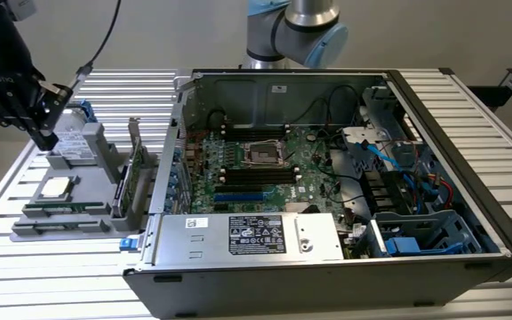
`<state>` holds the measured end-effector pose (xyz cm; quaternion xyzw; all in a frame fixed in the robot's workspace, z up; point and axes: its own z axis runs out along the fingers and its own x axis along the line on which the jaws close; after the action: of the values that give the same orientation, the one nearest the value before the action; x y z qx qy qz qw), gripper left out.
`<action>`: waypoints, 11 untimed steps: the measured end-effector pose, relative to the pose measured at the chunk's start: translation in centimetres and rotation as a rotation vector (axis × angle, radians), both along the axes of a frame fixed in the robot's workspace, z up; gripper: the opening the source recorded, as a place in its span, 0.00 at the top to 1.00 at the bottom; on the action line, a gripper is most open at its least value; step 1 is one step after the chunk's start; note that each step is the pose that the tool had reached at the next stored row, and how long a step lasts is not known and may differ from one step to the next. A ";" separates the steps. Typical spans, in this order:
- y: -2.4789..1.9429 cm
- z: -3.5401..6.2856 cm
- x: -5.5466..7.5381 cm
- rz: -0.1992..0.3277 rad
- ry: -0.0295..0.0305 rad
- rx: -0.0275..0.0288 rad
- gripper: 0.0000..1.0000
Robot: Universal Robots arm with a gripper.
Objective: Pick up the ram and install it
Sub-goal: 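Reach for the ram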
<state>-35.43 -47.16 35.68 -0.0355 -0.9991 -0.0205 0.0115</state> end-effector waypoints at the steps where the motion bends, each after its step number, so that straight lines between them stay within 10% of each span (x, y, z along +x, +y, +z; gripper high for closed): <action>1: -0.17 -0.08 -0.1 0.000 0.0034 0.0000 0.90; 11: -1.58 -1.03 -0.8 0.003 0.0409 0.0000 0.90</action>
<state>-36.19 -48.74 34.66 -0.0342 -0.9987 -0.0197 0.0320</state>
